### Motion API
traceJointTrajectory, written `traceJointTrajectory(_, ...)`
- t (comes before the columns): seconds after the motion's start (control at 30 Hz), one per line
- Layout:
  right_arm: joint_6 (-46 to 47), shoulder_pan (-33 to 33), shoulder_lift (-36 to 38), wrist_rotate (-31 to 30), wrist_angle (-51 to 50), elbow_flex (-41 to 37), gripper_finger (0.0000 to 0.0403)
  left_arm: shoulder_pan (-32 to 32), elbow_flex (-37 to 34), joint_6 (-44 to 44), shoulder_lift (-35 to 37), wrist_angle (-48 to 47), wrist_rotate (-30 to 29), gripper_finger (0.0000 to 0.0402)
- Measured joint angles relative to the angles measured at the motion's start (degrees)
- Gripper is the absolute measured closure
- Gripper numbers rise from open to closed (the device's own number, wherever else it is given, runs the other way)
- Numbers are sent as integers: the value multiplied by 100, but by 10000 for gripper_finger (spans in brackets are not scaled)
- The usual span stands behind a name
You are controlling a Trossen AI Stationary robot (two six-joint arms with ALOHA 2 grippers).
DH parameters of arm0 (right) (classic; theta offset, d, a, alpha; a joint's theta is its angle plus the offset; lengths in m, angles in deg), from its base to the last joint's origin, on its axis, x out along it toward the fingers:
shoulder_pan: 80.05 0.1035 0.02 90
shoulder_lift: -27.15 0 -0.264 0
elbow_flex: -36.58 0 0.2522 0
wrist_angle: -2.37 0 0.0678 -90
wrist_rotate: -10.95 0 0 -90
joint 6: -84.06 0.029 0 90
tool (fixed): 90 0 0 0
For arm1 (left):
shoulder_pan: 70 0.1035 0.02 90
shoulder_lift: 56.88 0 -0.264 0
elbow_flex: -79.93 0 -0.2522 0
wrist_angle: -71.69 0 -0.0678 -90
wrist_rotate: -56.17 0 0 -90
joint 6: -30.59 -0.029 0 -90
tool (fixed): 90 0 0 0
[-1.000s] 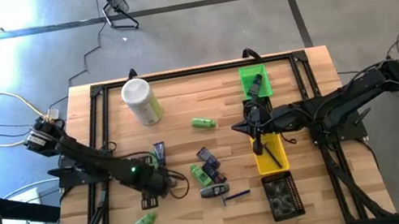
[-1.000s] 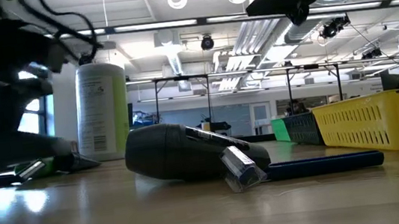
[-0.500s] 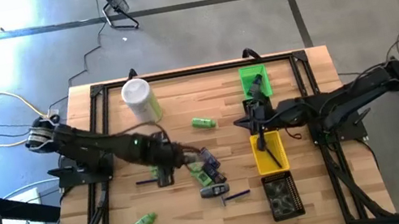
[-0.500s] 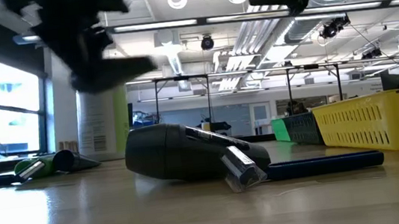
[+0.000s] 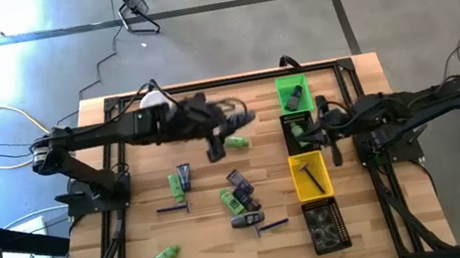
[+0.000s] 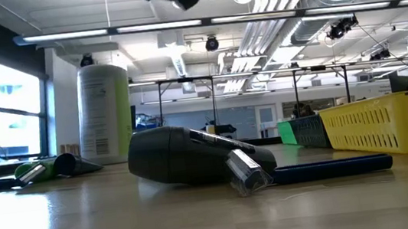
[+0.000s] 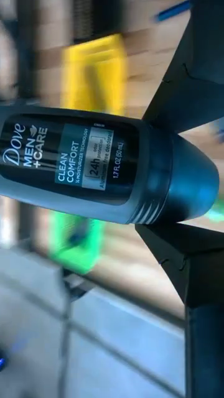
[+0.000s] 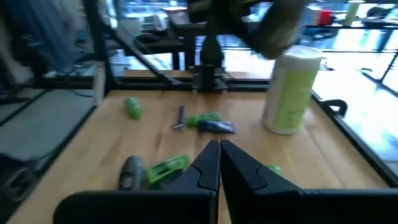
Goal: Pick & Place Travel size toiletries
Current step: Put the gray deodorant into the bottom black basket
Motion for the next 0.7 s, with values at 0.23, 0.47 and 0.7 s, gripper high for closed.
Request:
traceJointTrajectory(0.23,-7,0,174,-32,21,0,398,71,-4,-178,-102,1227,378,197)
traceJointTrajectory(0.47,-336,0,-334,-641,808,0,359,73,-9,-186,-294,1775,824,197)
traceJointTrajectory(0.7,-766,0,-984,-944,2222,0,229,73,-11,-219,-304,1778,966,197)
